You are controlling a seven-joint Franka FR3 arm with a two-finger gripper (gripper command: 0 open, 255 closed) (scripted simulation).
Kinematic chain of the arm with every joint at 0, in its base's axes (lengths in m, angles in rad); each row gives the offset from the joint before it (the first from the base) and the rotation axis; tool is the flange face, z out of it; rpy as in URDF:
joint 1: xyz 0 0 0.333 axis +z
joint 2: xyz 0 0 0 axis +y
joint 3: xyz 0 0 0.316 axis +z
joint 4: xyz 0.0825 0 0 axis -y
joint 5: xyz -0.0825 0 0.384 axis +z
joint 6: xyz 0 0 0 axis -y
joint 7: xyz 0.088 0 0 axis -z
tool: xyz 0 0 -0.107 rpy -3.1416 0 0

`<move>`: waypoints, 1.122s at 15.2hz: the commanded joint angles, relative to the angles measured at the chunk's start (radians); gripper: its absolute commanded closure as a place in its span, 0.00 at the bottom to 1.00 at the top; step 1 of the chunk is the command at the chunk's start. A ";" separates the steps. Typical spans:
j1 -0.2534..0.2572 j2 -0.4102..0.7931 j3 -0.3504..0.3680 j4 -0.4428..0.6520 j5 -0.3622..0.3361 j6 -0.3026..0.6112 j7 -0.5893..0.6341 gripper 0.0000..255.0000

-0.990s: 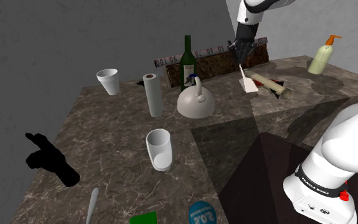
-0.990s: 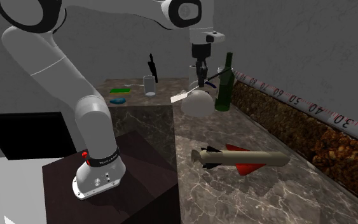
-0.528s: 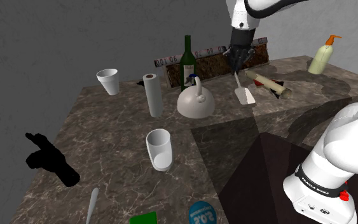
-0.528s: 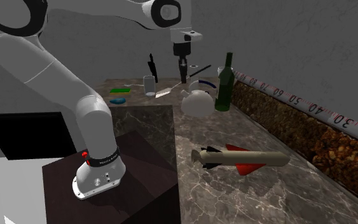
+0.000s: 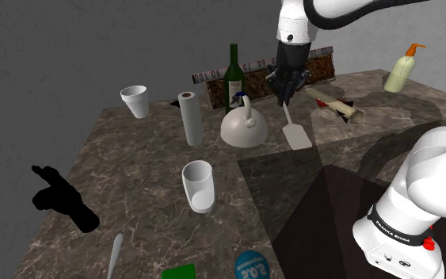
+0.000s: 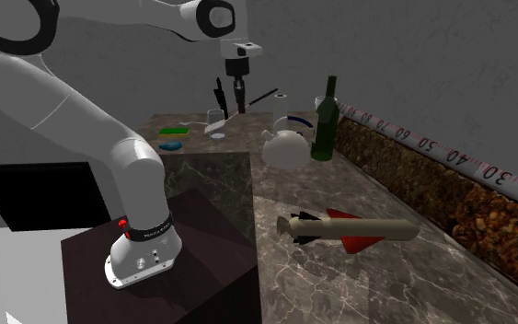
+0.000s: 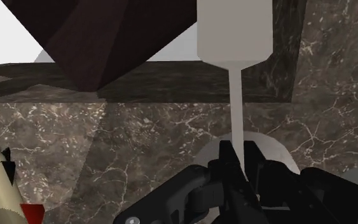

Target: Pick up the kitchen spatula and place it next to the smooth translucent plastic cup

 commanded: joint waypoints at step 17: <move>0.137 0.078 0.382 0.122 0.170 -0.021 0.449 1.00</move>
